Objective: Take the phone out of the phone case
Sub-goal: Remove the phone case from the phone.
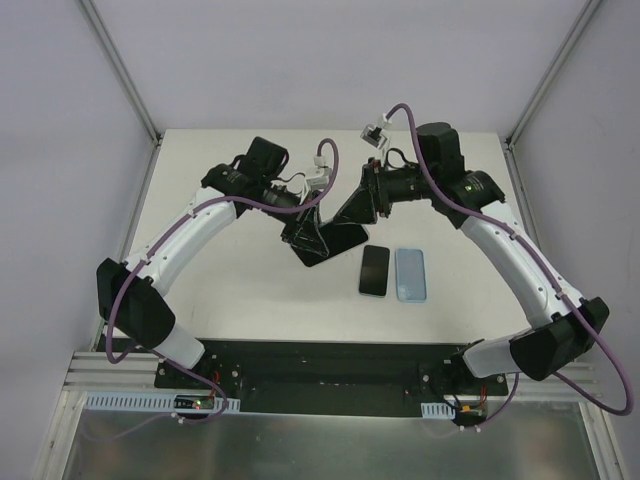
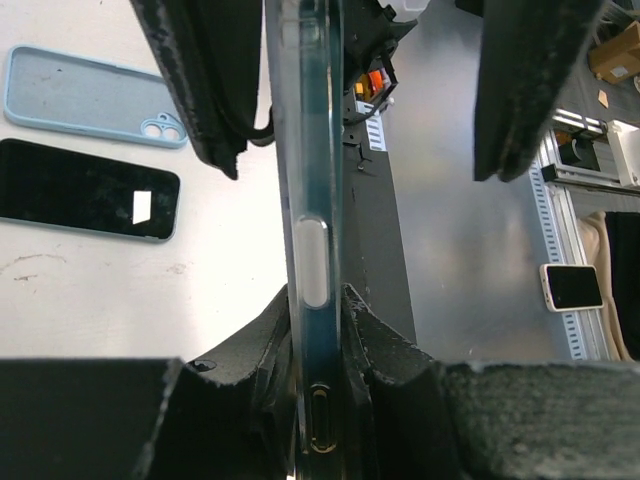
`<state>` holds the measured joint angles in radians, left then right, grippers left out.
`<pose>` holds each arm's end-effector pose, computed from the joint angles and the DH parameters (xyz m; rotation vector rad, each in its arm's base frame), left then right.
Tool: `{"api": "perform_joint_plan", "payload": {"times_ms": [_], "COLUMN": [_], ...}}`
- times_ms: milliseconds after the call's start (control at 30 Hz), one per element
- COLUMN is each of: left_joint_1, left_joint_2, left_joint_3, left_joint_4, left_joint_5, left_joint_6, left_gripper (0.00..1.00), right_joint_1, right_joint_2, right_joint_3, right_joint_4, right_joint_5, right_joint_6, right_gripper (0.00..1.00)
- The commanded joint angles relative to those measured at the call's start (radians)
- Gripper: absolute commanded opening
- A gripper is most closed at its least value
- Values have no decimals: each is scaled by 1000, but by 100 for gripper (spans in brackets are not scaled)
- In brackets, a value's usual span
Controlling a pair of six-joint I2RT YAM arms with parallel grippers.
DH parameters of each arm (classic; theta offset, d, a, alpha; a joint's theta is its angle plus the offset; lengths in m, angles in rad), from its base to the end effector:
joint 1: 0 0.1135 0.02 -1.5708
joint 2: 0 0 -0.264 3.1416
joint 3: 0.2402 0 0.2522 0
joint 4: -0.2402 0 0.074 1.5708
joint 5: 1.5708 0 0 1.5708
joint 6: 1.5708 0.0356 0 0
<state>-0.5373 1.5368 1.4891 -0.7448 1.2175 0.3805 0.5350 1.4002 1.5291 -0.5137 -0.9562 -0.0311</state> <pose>0.2571 -0.1921 0.3641 1.4311 1.5758 -1.4880 0.2415 0.1770 0.4292 -1.1526 1.6178 1.2562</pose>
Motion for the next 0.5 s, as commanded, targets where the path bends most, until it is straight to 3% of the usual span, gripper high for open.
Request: {"api": "perform_joint_plan", "payload": {"times_ms": [0, 467], "left_joint_1": [-6, 2], "left_joint_2": [-53, -55], "left_joint_3": [-10, -6], "left_joint_4": [18, 13], "left_joint_5": [10, 24], "left_joint_6": [-6, 4], "left_gripper": [0, 0], "right_joint_1": [-20, -84], "right_joint_2": [-23, -27], "right_joint_3": [-27, -80], "right_joint_4": [49, 86], "right_joint_5": [-27, -59], "right_joint_6": [30, 71], "right_gripper": [54, 54]}}
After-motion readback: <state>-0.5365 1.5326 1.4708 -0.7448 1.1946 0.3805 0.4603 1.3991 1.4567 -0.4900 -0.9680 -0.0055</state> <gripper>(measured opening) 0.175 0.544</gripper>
